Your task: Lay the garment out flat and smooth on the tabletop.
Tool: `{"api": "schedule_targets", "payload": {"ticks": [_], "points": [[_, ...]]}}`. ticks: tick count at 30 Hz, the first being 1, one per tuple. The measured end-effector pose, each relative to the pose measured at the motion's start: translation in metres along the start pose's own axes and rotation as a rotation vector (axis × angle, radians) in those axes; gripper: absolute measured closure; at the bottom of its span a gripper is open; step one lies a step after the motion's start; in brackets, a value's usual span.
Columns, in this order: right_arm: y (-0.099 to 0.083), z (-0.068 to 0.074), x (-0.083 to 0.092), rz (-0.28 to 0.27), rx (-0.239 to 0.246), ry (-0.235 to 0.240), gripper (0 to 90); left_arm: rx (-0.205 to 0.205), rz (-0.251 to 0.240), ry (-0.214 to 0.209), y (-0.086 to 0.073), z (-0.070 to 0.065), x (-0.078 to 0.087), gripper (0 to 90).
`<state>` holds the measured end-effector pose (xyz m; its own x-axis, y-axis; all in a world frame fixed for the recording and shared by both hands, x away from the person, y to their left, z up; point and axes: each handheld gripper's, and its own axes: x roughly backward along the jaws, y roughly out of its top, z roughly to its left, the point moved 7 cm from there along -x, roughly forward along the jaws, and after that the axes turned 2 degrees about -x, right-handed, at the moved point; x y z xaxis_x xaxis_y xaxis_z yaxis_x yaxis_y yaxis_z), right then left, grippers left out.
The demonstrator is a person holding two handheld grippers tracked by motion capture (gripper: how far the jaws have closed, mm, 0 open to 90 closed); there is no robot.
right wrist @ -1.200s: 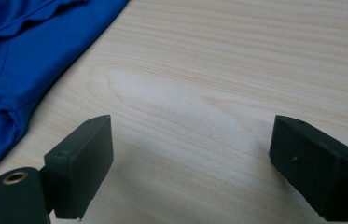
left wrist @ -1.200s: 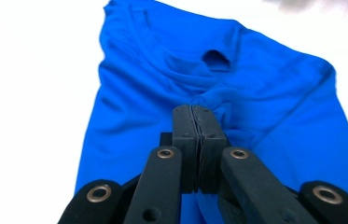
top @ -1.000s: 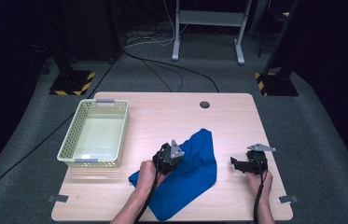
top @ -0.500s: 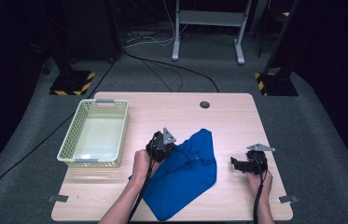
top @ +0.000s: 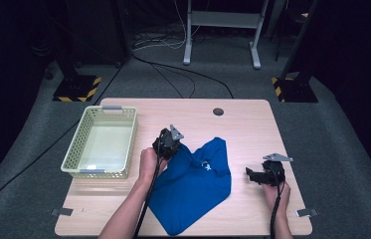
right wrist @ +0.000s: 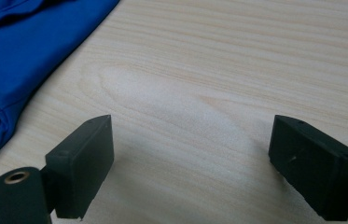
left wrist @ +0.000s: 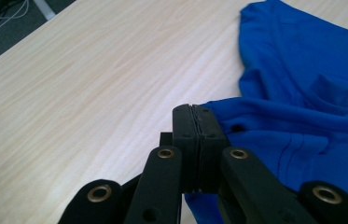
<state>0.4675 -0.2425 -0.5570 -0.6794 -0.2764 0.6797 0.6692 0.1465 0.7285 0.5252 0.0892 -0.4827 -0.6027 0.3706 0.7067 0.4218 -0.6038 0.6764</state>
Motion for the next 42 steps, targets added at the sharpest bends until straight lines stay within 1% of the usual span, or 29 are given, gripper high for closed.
{"api": "schedule_targets", "payload": {"ticks": [1, 4, 6, 8, 9, 10, 11, 14, 16, 17, 18, 21, 26, 28, 29, 31, 33, 35, 36, 38, 39, 40, 42], "points": [[0.0, 0.0, 0.0, 0.0, 0.001, 0.0, 13.5, -0.001, 0.009, 0.009, 0.0, 0.004, -0.002, 88.9], [0.0, 0.0, 0.0, -0.002, -0.003, -0.001, 14.1, 0.05, 0.019, 0.019, 0.001, 0.016, -0.009, 88.9], [0.0, 0.0, 0.0, -0.002, -0.003, -0.001, 14.2, 0.066, 0.029, 0.047, 0.001, 0.023, -0.014, 89.0], [0.0, 0.0, 0.0, -0.002, -0.002, -0.001, 14.2, 0.085, 0.053, 0.057, -0.001, 0.03, -0.019, 88.9], [0.0, 0.0, 0.0, -0.002, -0.002, 0.0, 14.2, 0.106, 0.072, 0.075, -0.003, 0.037, -0.023, 89.0], [0.0, 0.0, 0.0, -0.002, -0.002, 0.0, 14.2, 0.106, 0.072, 0.075, -0.003, 0.037, -0.023, 89.0], [0.0, 0.0, 0.0, -0.002, -0.002, 0.0, 14.2, 0.112, 0.077, 0.087, -0.004, 0.041, -0.025, 88.9], [0.0, 0.0, 0.0, -0.002, -0.002, 0.001, 14.2, 0.122, 0.118, 0.114, -0.012, 0.049, -0.031, 89.0], [0.0, 0.0, 0.0, -0.003, -0.002, 0.001, 14.2, 0.149, 0.145, 0.129, -0.019, 0.055, -0.035, 89.0], [0.0, 0.0, 0.0, -0.004, -0.002, 0.002, 14.3, 0.184, 0.169, 0.147, -0.025, 0.06, -0.038, 89.0], [0.0, 0.0, 0.0, -0.004, -0.002, 0.002, 14.3, 0.184, 0.169, 0.147, -0.025, 0.06, -0.038, 89.0], [0.0, 0.0, 0.0, -0.004, -0.001, 0.001, 14.3, 0.232, 0.197, 0.178, -0.034, 0.067, -0.042, 88.9], [0.0, 0.0, 0.0, -0.004, -0.001, 0.003, 14.3, 0.31, 0.23, 0.25, -0.046, 0.08, -0.041, 88.9], [0.0, 0.0, 0.0, -0.005, -0.001, 0.003, 14.3, 0.333, 0.239, 0.263, -0.05, 0.082, -0.041, 88.9], [0.0, 0.0, 0.0, -0.005, -0.001, 0.003, 14.3, 0.338, 0.243, 0.267, -0.051, 0.083, -0.041, 88.9], [0.0, 0.0, 0.0, -0.004, 0.0, 0.003, 14.3, 0.35, 0.229, 0.257, -0.051, 0.084, -0.04, 87.9], [0.0, 0.0, 0.0, -0.002, -0.001, 0.002, 14.3, 0.341, 0.213, 0.241, -0.047, 0.081, -0.039, 79.4], [0.0, 0.0, 0.0, -0.002, 0.0, 0.002, 14.3, 0.338, 0.187, 0.223, -0.041, 0.076, -0.036, 69.8], [0.0, 0.0, 0.0, -0.002, 0.0, 0.002, 14.3, 0.334, 0.171, 0.206, -0.038, 0.073, -0.035, 64.9], [0.0, 0.0, 0.0, -0.001, 0.002, 0.001, 14.3, 0.344, 0.141, 0.169, -0.031, 0.066, -0.032, 53.0], [0.0, 0.0, 0.0, -0.001, 0.003, -0.001, 14.2, 0.346, 0.125, 0.149, -0.028, 0.061, -0.03, 48.6], [0.0, 0.0, 0.0, 0.0, 0.005, -0.002, 14.3, 0.351, 0.106, 0.125, -0.025, 0.057, -0.028, 45.7], [0.0, 0.001, 0.0, 0.004, 0.017, -0.01, 14.3, 0.365, 0.092, 0.063, -0.024, 0.047, -0.028, 39.8]]}}
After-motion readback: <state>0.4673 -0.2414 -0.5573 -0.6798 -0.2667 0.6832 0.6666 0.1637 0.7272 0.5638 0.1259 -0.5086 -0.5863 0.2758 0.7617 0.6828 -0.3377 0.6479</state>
